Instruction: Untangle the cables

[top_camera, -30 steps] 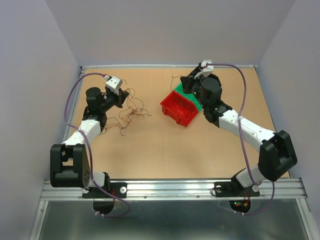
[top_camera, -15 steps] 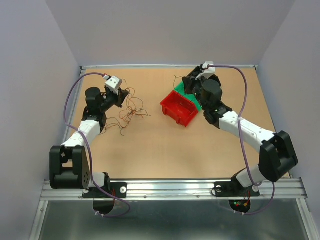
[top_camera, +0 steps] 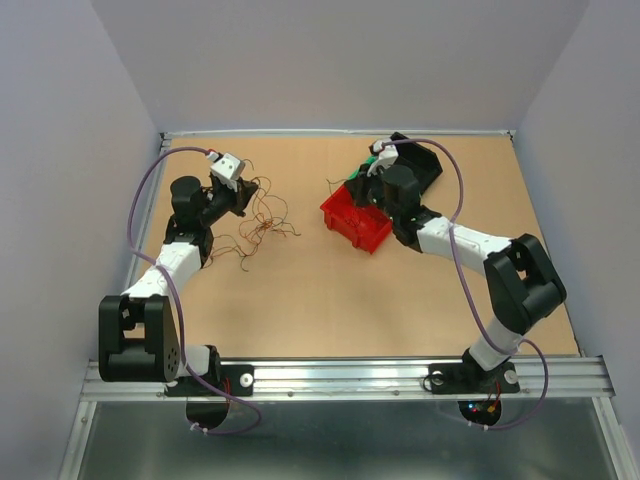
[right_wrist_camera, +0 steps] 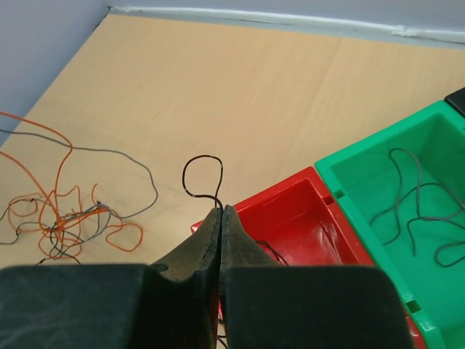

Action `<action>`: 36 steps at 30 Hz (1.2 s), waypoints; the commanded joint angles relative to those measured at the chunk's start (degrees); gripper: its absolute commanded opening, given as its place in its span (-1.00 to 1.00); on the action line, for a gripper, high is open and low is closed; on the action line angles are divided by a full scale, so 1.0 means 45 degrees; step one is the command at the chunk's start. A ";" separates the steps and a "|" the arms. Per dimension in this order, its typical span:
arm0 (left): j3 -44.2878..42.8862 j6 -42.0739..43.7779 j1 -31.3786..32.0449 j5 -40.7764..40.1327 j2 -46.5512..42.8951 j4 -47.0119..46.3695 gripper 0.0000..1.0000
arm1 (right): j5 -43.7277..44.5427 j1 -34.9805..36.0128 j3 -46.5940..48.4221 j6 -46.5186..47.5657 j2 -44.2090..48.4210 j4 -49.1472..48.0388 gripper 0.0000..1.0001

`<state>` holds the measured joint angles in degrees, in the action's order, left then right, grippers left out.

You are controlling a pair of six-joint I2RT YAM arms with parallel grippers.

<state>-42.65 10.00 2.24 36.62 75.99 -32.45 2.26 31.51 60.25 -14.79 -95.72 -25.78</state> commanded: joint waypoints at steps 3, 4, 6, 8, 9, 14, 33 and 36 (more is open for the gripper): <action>0.0045 0.0083 0.0088 0.0260 -0.0382 -0.0719 -1.00 | -0.1594 -0.0263 -0.0593 0.0082 0.0138 -0.0775 -0.99; 0.0045 0.0102 0.0088 0.0280 -0.0382 -0.0719 -1.00 | -0.1693 -0.0263 -0.0750 0.0141 0.0139 -0.0775 -0.99; 0.0045 0.0102 0.0088 0.0280 -0.0382 -0.0700 -1.00 | -0.1675 -0.0283 -0.1121 0.0297 0.0100 -0.0756 -0.99; 0.0045 0.0102 0.0088 0.0299 -0.0401 -0.0719 -1.00 | -0.1694 -0.0380 -0.1278 0.0356 -0.0017 -0.0755 -0.99; 0.0045 0.0102 0.0088 0.0280 -0.0401 -0.0719 -1.00 | -0.1791 -0.0535 -0.1337 0.0356 -0.0095 -0.0755 -0.99; 0.0065 0.0122 0.0108 0.0241 -0.0440 -0.0700 -1.00 | -0.2824 -0.0868 -0.1864 0.0706 -0.0368 -0.0756 -0.99; 0.0201 0.0590 0.0556 -0.0345 -0.0558 -0.0680 -1.00 | -0.2847 -0.1025 0.0303 0.1137 -0.2696 0.1627 -0.58; 0.0162 0.0766 0.0712 -0.0501 -0.0480 -0.0563 -1.00 | -0.2963 -0.1025 0.0030 0.1157 -0.1544 0.1627 -0.40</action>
<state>-42.61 11.70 4.47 35.22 75.92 -32.38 -10.96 26.92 60.62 -10.44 -110.28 -17.76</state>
